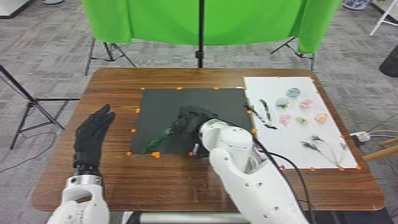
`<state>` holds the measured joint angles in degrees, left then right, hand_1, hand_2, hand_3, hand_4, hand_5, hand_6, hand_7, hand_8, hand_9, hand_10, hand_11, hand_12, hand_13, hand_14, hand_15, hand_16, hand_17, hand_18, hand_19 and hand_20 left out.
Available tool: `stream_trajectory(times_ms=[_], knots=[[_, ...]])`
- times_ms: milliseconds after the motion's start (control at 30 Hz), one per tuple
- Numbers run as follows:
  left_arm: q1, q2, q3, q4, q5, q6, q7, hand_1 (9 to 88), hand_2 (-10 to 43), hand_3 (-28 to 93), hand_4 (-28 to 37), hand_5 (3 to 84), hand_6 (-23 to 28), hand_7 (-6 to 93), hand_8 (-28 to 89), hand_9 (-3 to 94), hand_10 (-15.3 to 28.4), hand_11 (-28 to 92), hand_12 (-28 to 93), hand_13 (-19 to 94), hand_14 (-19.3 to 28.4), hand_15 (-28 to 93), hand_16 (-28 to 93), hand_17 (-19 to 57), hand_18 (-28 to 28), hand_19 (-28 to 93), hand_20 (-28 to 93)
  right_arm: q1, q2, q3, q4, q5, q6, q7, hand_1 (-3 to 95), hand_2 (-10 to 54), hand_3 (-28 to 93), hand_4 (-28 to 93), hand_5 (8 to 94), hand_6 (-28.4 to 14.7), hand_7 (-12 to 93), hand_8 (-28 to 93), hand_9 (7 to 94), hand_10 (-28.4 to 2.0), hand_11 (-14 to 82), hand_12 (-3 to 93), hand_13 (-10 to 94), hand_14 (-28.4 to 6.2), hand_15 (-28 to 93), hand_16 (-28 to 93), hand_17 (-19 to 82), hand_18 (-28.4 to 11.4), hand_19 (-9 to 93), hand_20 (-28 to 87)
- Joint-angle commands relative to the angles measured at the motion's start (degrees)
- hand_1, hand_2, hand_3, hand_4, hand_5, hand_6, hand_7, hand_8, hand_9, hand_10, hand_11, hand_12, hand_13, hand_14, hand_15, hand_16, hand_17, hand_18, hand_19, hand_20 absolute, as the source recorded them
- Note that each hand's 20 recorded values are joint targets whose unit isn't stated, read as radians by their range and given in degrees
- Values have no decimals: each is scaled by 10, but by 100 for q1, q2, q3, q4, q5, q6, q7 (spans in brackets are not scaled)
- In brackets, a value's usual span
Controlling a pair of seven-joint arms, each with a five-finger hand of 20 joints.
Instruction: Arrange flowers
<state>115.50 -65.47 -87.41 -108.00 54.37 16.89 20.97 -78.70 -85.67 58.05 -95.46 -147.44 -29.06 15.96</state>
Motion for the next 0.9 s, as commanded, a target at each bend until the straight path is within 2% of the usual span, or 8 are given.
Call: stream_trajectory(times_ms=[33, 267, 400, 500, 600, 667, 800, 900], knots=[[-19, -106, 87, 89, -80, -90, -19, 181, 41, 666, -283, 471, 34, 95, -61, 426, 129, 158, 139, 321, 130, 90, 16, 83, 98, 25, 200, 87, -201, 43, 399, -190, -3, -56, 208, 159, 694, 71, 681, -3, 126, -87, 895, -146, 420, 268, 937, -43, 616, 289, 698, -114, 932, 561], [-149, -117, 142, 159, -70, -144, -22, 182, 40, 666, -283, 470, 34, 96, -61, 426, 129, 158, 139, 320, 130, 90, 16, 83, 98, 25, 200, 244, -353, 32, 601, -568, 192, -250, 208, 158, 692, 65, 658, 3, 124, -89, 893, -145, 421, 268, 937, -44, 614, 292, 695, -117, 932, 566], [-76, -108, 99, 123, -75, -125, -19, 183, 40, 665, -283, 470, 34, 95, -61, 426, 129, 158, 140, 320, 131, 89, 16, 83, 98, 25, 200, 259, -33, -261, 225, -485, 683, -197, 208, 156, 693, 61, 657, 2, 127, -89, 890, -146, 423, 269, 937, -45, 611, 297, 695, -117, 932, 566], [-33, -104, 77, 100, -125, -93, -13, 182, 39, 668, -283, 470, 34, 95, -61, 426, 129, 158, 140, 320, 131, 89, 16, 83, 98, 25, 201, 305, 266, -592, -190, -169, 776, -198, 208, 153, 693, 61, 661, -1, 128, -89, 891, -146, 423, 268, 937, -45, 611, 298, 694, -116, 932, 566], [-43, -118, 82, 101, -116, -93, 2, 184, 39, 666, -283, 470, 33, 98, -61, 426, 130, 158, 140, 321, 131, 90, 16, 83, 98, 26, 201, 345, 451, -840, -557, 350, 540, -237, 213, 147, 691, 61, 665, -5, 126, -88, 891, -146, 425, 268, 937, -44, 613, 299, 695, -117, 932, 567], [-35, -117, 84, 91, -140, -75, 32, 184, 39, 667, -283, 470, 33, 98, -60, 426, 129, 158, 140, 321, 131, 90, 16, 83, 98, 26, 201, 346, 473, -924, -740, 827, 197, -198, 215, 141, 692, 63, 666, -7, 124, -87, 891, -146, 426, 268, 937, -44, 613, 300, 694, -118, 932, 568], [-42, -136, 86, 84, -331, 34, 88, 183, 40, 664, -283, 471, 33, 101, -61, 426, 130, 160, 141, 322, 131, 90, 16, 83, 98, 27, 201, 345, 389, -1125, -741, 800, -299, -595, 223, 136, 711, 83, 626, -2, 117, -84, 891, -144, 429, 268, 937, -44, 615, 301, 693, -119, 932, 575], [-58, -158, 98, 95, -400, 44, 99, 181, 41, 663, -283, 473, 33, 102, -61, 428, 130, 163, 143, 325, 132, 91, 17, 83, 98, 28, 201, 380, 275, -1211, -633, 609, -640, -652, 226, 146, 724, 95, 587, 2, 109, -85, 890, -144, 431, 270, 937, -44, 616, 302, 692, -121, 932, 579]])
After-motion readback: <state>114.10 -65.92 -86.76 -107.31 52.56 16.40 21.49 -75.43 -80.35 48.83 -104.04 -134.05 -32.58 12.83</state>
